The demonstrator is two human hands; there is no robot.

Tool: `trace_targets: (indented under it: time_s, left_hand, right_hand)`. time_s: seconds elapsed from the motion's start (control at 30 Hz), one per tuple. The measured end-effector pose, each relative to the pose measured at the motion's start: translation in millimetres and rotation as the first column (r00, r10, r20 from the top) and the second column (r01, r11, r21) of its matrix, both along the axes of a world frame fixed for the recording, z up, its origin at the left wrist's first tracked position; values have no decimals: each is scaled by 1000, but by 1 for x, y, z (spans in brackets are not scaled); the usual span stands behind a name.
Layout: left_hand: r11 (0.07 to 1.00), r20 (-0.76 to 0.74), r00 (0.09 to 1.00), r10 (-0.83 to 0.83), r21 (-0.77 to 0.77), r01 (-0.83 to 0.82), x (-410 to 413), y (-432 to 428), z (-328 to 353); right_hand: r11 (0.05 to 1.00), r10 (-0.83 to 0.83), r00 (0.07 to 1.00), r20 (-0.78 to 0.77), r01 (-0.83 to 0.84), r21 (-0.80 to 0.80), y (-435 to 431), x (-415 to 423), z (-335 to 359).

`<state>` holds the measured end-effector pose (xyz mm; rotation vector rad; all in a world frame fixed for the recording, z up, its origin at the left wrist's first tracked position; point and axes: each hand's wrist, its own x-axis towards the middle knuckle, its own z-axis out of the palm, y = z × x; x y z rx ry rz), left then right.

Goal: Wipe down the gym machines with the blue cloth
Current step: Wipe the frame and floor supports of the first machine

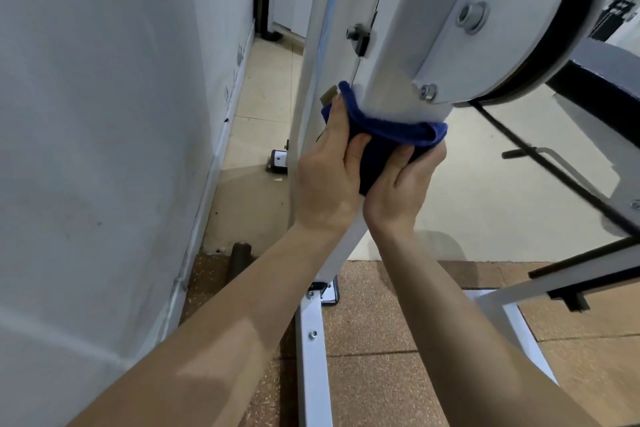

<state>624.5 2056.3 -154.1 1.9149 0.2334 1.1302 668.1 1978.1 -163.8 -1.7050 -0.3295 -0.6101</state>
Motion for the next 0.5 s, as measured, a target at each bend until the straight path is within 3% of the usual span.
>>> trace_targets:
  time_s: [0.1,0.3,0.37,0.5]
  left_hand:
    - [999,-50,998,-47,3,47,-7,-2,-49]
    - [987,-375,915,-151,-112,116,-28,9,-124]
    - [985,-363,918,-163,-107,132,-29,10,-113]
    - [993,-144,982,-118,-31,115,-15,5,-66]
  right_hand:
    - [998,36,997,-69,-39,-41,-4,-6,-45]
    - [976,122,913,-390,-182,-121,-16,-25,-132]
    - [977,156,908,-389,-199,-73,-16,-24,-119]
    - [991,137,961,-241,-136,21,-11,-8,-62]
